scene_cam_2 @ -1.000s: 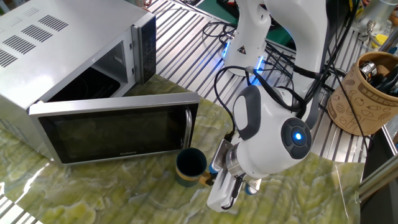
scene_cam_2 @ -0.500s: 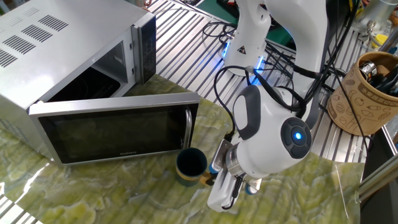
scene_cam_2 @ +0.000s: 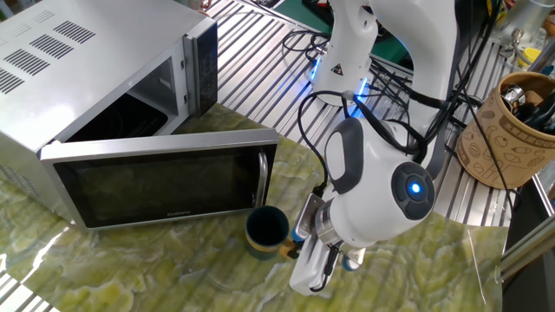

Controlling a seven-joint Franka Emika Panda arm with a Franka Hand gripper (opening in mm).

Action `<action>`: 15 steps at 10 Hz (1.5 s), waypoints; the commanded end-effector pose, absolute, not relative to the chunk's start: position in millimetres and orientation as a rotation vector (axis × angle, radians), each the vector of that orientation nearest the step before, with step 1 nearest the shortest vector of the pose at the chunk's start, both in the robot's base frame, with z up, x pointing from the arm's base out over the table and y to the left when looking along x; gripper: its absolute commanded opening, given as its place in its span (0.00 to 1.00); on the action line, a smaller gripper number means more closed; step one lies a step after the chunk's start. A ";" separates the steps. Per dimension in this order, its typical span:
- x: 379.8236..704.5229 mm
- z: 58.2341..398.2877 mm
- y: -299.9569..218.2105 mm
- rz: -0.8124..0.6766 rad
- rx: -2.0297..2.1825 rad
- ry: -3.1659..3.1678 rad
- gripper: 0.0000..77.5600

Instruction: Put the bowl into the microwave

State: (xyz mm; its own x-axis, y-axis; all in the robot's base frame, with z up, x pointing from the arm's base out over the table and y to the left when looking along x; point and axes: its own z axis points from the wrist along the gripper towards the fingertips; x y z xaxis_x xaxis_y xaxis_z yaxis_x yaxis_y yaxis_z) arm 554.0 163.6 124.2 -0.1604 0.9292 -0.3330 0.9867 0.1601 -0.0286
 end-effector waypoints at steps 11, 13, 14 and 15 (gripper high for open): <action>529.4 211.3 215.5 -0.066 1.955 2.303 0.04; 503.2 205.6 222.5 -0.076 1.891 2.344 0.04; 492.7 204.2 223.5 -0.079 1.873 2.347 0.04; 488.3 204.3 223.2 -0.078 1.873 2.349 0.04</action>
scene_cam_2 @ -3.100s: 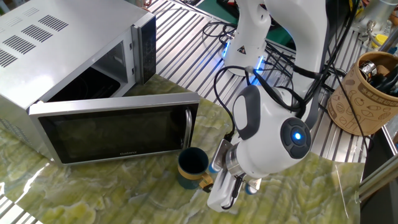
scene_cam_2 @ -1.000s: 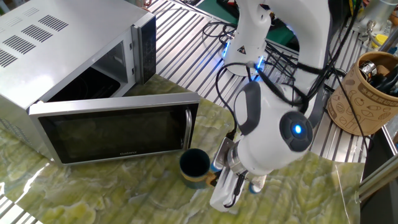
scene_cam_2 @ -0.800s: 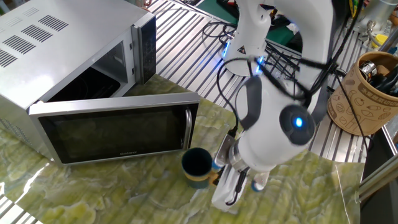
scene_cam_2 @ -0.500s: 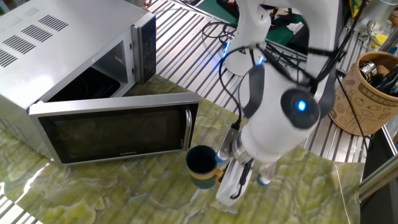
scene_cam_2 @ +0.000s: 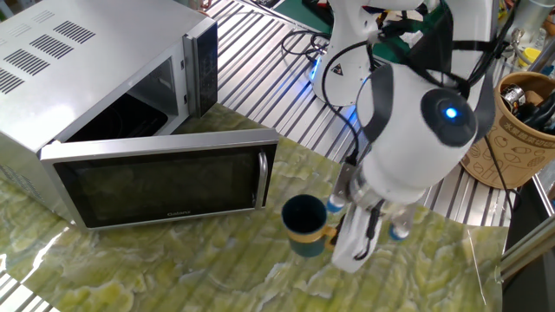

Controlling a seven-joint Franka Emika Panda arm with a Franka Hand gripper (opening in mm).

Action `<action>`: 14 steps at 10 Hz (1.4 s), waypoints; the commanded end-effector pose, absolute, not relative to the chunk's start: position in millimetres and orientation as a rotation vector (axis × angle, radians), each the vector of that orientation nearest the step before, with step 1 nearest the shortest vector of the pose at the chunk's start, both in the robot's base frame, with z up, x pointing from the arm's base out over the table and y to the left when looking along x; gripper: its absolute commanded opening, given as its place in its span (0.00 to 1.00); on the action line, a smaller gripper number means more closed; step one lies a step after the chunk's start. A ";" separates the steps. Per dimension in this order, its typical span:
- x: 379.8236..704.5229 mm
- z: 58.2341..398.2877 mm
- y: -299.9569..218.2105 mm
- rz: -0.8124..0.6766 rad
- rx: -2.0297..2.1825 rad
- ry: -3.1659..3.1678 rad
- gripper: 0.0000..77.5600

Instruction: Put the bowl into the microwave

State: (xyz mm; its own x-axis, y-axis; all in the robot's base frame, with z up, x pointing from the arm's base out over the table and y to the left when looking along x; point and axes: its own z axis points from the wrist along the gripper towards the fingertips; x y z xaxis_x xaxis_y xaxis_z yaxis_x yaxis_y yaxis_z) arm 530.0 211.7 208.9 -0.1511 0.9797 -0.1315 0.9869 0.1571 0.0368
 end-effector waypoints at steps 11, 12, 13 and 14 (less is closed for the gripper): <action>416.1 211.8 176.1 -0.101 1.677 2.505 0.04; 417.8 209.2 173.9 -0.119 1.666 2.500 0.04; 417.9 209.1 173.8 -0.122 1.653 2.509 0.04; 418.0 209.1 173.8 -0.123 1.645 2.516 0.04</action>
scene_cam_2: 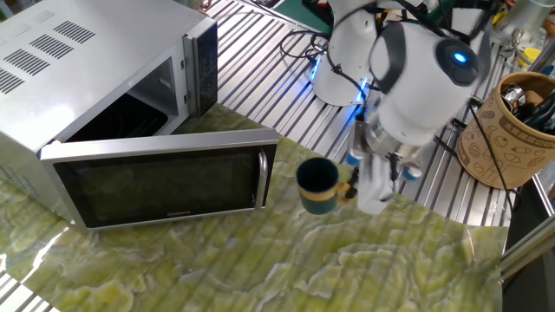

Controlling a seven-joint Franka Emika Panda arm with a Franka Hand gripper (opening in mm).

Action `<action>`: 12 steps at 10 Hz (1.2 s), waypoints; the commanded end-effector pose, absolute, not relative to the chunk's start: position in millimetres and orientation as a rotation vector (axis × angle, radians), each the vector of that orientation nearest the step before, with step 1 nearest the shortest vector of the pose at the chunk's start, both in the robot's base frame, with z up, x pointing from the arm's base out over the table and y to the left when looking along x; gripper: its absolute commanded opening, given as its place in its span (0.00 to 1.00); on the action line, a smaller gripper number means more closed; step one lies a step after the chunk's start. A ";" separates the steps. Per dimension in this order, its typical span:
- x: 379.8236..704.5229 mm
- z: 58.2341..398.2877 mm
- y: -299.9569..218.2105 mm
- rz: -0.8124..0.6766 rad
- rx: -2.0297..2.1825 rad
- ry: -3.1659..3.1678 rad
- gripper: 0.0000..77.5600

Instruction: Put the bowl into the microwave

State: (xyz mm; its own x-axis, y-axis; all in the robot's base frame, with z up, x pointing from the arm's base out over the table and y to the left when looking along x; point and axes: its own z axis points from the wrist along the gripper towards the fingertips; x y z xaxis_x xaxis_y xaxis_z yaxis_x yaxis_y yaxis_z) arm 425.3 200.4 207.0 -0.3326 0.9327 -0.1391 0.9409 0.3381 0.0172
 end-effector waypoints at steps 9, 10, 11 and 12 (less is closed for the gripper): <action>437.0 202.1 152.5 -0.211 1.563 2.546 0.04; 438.8 201.6 150.3 -0.214 1.560 2.550 0.04; 440.4 201.0 148.1 -0.219 1.559 2.550 0.04; 440.4 201.0 148.1 -0.219 1.559 2.550 0.04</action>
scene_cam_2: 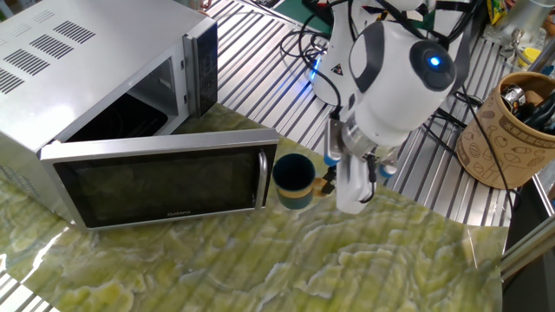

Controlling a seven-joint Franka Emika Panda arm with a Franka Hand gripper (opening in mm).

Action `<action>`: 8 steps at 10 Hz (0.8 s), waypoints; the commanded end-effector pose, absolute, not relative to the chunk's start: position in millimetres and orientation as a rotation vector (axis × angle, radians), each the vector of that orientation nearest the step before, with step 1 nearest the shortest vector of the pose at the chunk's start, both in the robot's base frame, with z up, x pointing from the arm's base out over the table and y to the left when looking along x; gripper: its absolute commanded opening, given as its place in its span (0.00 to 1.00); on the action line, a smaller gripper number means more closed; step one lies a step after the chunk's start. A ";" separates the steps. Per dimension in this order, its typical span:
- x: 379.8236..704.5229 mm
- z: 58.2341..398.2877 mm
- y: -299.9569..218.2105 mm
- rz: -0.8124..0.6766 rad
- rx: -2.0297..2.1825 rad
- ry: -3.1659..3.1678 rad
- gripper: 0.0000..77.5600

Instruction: Put the bowl into the microwave

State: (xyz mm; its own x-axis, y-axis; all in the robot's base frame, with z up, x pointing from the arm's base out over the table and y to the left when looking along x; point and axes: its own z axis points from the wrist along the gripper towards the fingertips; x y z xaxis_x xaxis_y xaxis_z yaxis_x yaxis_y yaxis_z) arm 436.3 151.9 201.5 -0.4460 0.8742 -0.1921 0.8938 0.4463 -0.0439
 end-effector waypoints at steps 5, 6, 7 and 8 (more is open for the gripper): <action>442.4 200.3 145.9 -0.233 1.549 2.567 0.04; 440.5 201.9 151.0 -0.229 1.553 2.574 0.04; 439.8 202.8 153.5 -0.225 1.554 2.577 0.04; 439.6 204.4 157.3 -0.216 1.556 2.580 0.04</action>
